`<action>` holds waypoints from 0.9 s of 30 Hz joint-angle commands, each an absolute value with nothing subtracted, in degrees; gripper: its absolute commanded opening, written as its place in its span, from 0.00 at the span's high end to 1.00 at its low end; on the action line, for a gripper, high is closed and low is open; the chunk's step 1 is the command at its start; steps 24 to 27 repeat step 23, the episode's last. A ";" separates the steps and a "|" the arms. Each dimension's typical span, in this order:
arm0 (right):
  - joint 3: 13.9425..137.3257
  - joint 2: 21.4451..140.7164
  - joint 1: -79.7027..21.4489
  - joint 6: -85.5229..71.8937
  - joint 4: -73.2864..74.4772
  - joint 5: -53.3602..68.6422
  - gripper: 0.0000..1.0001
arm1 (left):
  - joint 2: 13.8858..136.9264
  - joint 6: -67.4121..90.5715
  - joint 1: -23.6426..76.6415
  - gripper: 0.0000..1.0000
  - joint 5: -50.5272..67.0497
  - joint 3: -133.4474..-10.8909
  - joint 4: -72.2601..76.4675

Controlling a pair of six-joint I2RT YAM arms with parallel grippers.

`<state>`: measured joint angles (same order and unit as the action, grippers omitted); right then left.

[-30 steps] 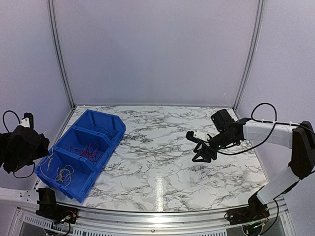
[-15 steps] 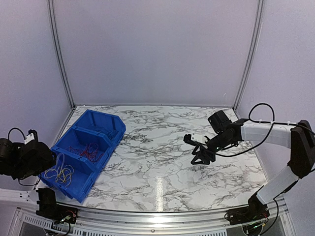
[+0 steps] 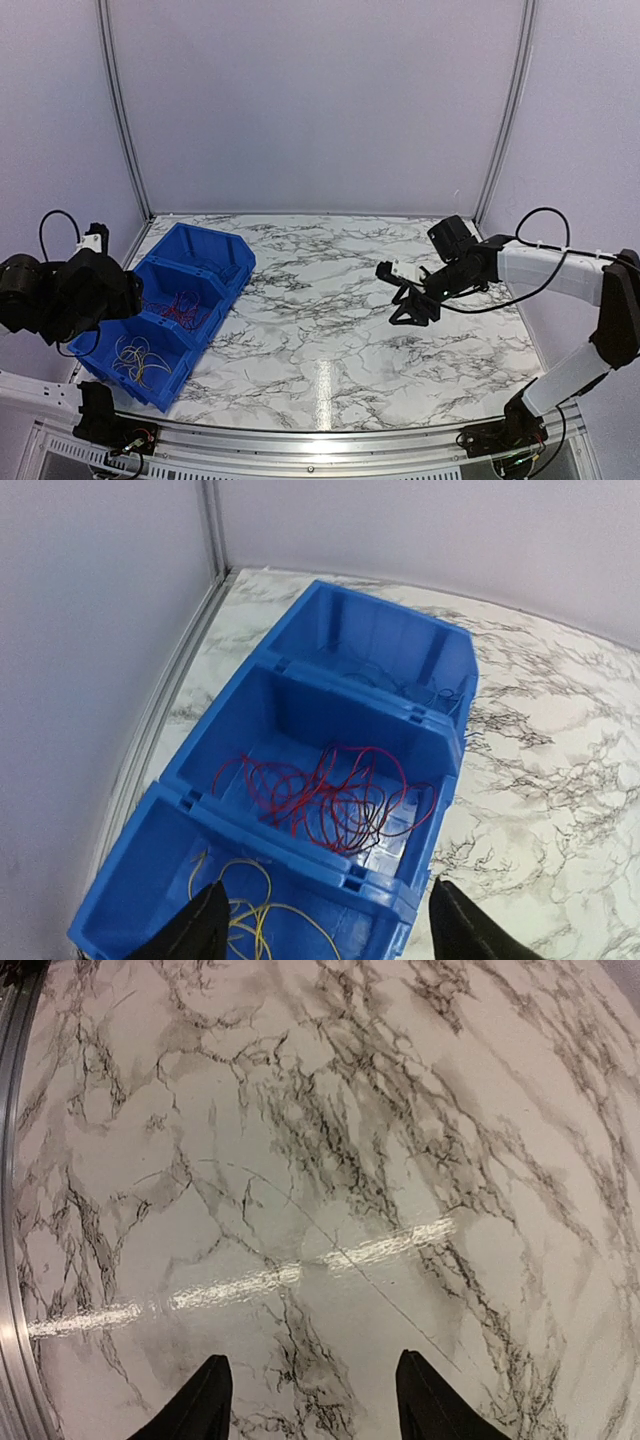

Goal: Untangle the cables

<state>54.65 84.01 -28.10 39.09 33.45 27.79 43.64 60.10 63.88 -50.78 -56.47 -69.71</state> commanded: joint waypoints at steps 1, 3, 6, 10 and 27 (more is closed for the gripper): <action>60.55 76.50 -23.32 32.99 28.30 24.94 0.44 | 49.08 34.16 64.03 0.25 -57.82 -59.97 -51.50; 60.28 73.20 -18.90 25.02 21.11 20.12 0.53 | 51.96 26.52 63.54 0.19 -59.80 -60.84 -44.60; 60.46 69.93 -12.22 16.10 14.89 14.55 0.41 | 55.39 16.74 59.41 0.16 -54.55 -60.64 -32.91; 65.13 70.48 -11.16 13.95 15.62 6.37 0.01 | 59.61 11.13 47.76 0.12 -36.25 -59.54 -17.93; 64.35 65.22 -11.22 10.55 11.28 4.31 0.01 | 66.62 4.65 45.79 0.01 -25.96 -61.89 -2.41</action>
